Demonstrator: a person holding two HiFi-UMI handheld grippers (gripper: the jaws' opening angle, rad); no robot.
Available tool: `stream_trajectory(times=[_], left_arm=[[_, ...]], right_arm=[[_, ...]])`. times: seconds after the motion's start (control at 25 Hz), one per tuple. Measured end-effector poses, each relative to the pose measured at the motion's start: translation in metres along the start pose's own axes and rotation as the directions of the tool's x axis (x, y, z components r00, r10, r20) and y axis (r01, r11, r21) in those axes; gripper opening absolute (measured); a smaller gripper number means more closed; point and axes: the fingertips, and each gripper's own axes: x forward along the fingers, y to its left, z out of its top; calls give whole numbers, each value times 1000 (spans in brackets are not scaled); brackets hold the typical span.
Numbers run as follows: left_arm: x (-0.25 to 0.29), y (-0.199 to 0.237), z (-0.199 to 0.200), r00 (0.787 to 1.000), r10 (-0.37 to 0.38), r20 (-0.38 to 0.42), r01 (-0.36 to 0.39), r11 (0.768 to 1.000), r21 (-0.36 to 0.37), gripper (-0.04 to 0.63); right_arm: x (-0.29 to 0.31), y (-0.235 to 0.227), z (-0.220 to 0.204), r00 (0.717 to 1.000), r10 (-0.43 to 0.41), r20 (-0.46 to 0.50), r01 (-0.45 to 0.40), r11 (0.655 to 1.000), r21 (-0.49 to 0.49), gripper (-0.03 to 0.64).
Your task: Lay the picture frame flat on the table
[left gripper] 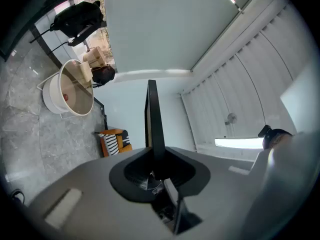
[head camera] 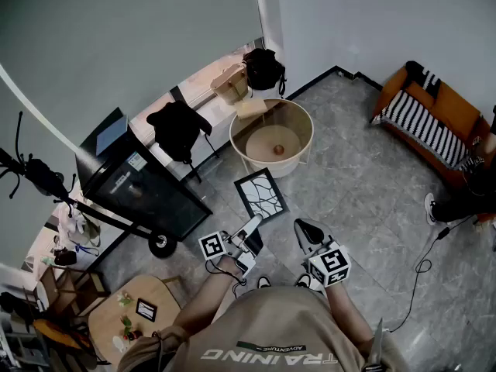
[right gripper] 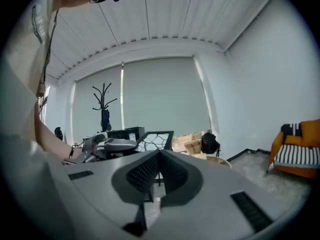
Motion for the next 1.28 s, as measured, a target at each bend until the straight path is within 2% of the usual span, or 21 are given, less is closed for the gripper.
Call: stream_trajectory(times=[0.24, 0.72, 1.04, 1.28], left_arm=[[3, 0, 1, 1000, -3, -1, 3, 1000, 15, 72], [22, 14, -9, 997, 22, 67, -23, 999, 24, 72], [44, 26, -27, 996, 36, 80, -36, 999, -2, 72], [55, 43, -12, 996, 59, 70, -58, 998, -14, 72]], right_arm=[[3, -13, -2, 1000, 14, -14, -14, 1000, -5, 6], [-4, -35, -8, 993, 110, -44, -112, 992, -59, 6], [-19, -72, -28, 989, 98, -113, -101, 995, -24, 8], [-3, -93, -33, 991, 82, -110, -80, 997, 17, 8]])
